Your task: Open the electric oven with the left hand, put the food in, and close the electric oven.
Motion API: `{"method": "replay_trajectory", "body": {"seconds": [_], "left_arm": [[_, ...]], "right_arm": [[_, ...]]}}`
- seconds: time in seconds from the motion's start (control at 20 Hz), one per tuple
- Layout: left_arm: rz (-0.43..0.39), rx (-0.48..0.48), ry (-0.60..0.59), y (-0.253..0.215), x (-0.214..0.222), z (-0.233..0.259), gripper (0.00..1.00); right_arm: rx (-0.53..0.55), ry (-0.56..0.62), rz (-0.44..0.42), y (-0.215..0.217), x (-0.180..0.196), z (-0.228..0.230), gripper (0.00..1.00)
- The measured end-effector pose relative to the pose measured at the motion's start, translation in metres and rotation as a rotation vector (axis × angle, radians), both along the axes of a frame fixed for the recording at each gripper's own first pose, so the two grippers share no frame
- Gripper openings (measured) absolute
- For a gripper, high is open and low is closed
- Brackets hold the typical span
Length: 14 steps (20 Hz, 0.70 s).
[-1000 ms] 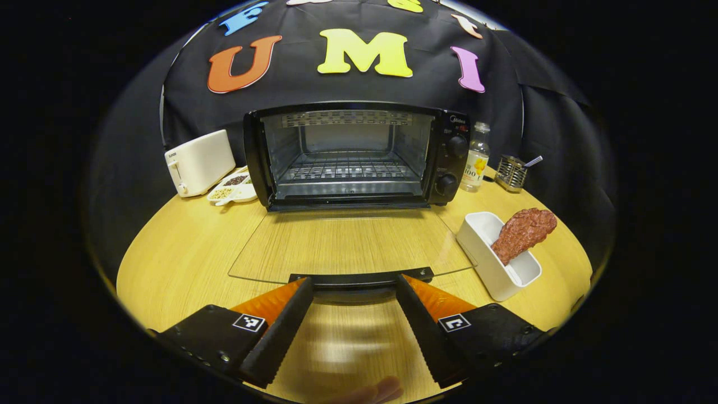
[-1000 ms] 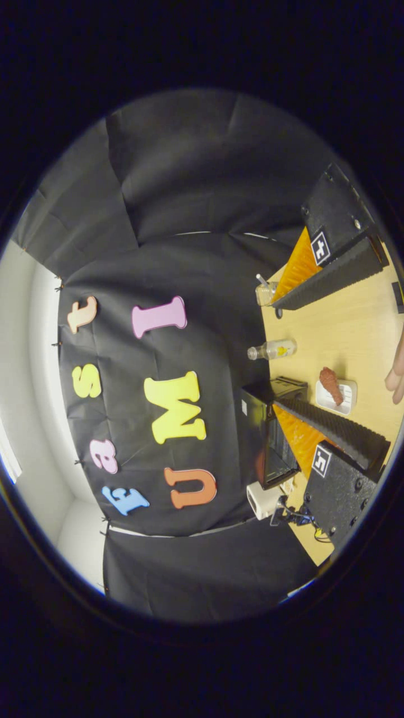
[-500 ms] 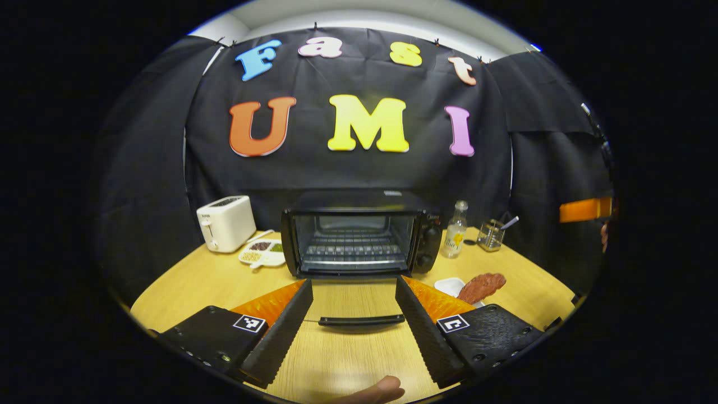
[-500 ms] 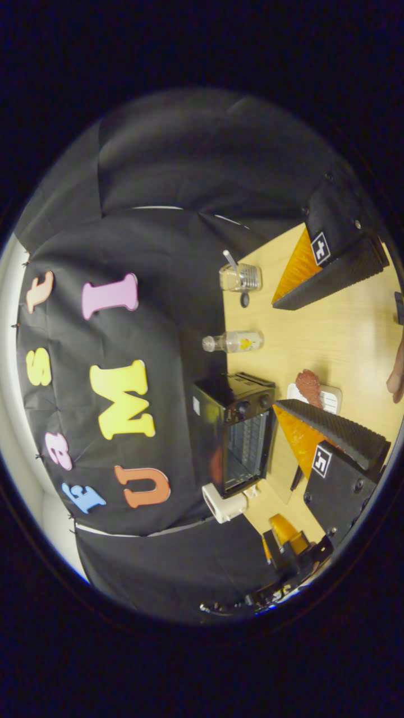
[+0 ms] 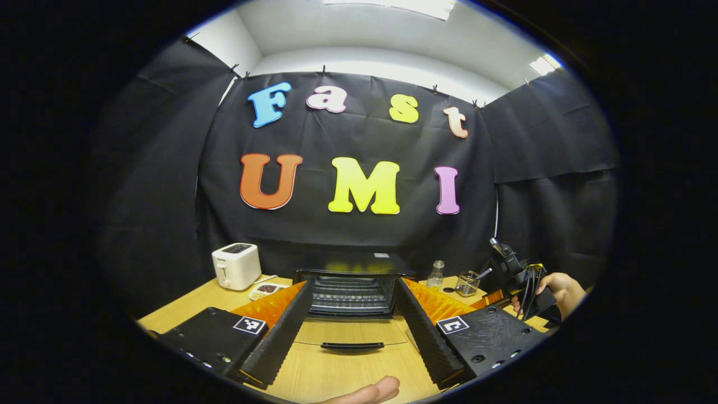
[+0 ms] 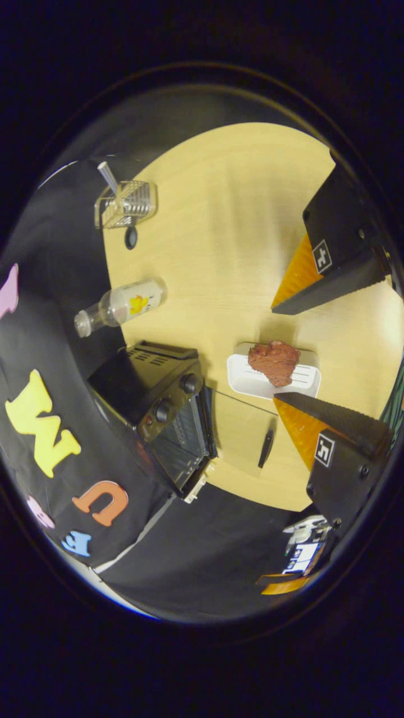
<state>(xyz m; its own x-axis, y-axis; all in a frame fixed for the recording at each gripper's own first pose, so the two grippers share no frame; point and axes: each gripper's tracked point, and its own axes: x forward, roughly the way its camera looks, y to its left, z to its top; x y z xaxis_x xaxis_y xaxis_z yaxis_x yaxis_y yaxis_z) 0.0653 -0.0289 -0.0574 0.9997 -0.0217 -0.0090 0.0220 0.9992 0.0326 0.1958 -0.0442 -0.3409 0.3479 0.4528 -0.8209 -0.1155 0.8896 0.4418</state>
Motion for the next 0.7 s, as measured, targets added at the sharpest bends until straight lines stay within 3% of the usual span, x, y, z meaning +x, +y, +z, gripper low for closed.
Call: {"method": "replay_trajectory", "body": {"seconds": [0.15,0.2,0.25,0.3,0.35,0.45,0.7], "left_arm": [[0.042,0.027,-0.014,0.012,-0.019,0.006,0.95],[0.024,0.020,0.004,0.008,-0.028,0.002,0.95],[-0.013,0.006,0.045,0.000,-0.038,-0.006,0.95],[-0.041,-0.010,0.068,-0.006,-0.047,-0.010,0.95],[-0.067,-0.015,0.056,-0.012,-0.056,-0.005,0.96],[-0.097,0.013,0.030,-0.017,-0.066,0.006,0.95],[-0.035,0.020,-0.020,0.002,-0.081,0.019,0.95]], "right_arm": [[0.127,0.091,-0.048,0.013,0.007,-0.011,0.66],[0.164,0.120,-0.058,0.018,0.005,-0.011,0.54],[0.179,0.160,-0.080,0.019,0.001,-0.014,0.32],[0.175,0.187,-0.097,0.019,-0.002,-0.017,0.30],[0.173,0.193,-0.108,0.018,-0.004,-0.017,0.17],[0.174,0.197,-0.107,0.023,-0.010,-0.014,0.14],[0.017,0.073,-0.080,0.019,-0.025,0.009,0.11]]}}
